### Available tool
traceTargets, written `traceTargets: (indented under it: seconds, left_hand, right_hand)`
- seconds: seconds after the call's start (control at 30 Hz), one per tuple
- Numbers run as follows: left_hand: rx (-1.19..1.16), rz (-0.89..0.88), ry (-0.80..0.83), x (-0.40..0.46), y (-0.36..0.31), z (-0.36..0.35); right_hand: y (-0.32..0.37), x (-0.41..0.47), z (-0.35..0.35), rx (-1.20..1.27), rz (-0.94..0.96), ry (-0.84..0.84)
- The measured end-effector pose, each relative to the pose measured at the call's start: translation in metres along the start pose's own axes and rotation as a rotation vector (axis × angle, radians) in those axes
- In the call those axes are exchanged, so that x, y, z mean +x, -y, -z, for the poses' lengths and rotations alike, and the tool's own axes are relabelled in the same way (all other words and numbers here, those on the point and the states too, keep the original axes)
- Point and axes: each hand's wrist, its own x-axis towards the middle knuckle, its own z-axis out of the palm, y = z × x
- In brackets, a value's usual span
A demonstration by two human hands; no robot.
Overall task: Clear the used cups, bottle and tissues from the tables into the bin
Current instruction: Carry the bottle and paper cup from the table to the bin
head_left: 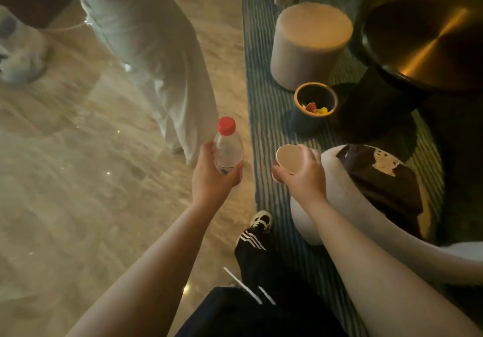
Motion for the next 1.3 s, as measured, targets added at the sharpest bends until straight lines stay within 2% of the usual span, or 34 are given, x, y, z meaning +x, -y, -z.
traceTargets:
  seconds: [0.17,0.37,0.63,0.93,1.3]
  left_hand:
    - [0.05,-0.08,0.119,0.09,-0.021,-0.055]
    - [0.072,-0.165,0.292,0.193,-0.077,-0.138]
    - [0.022,-0.208,0.47,0.265,-0.126,-0.223]
    - [0.022,-0.215,0.549,0.362,-0.142,-0.299]
    - [0.089,-0.142,0.707,0.549,-0.128,-0.431]
  right_hand:
    - [-0.017,0.086,0.004,0.035,-0.071,-0.091]
    - [-0.045,0.176,0.034,0.044,-0.162,-0.205]
    - [-0.078,0.251,0.07,0.067,-0.269,-0.367]
    - [-0.107,0.334,0.074,0.094,-0.406,-0.432]
    - [-0.122,0.506,0.055,-0.016,-0.543,-0.489]
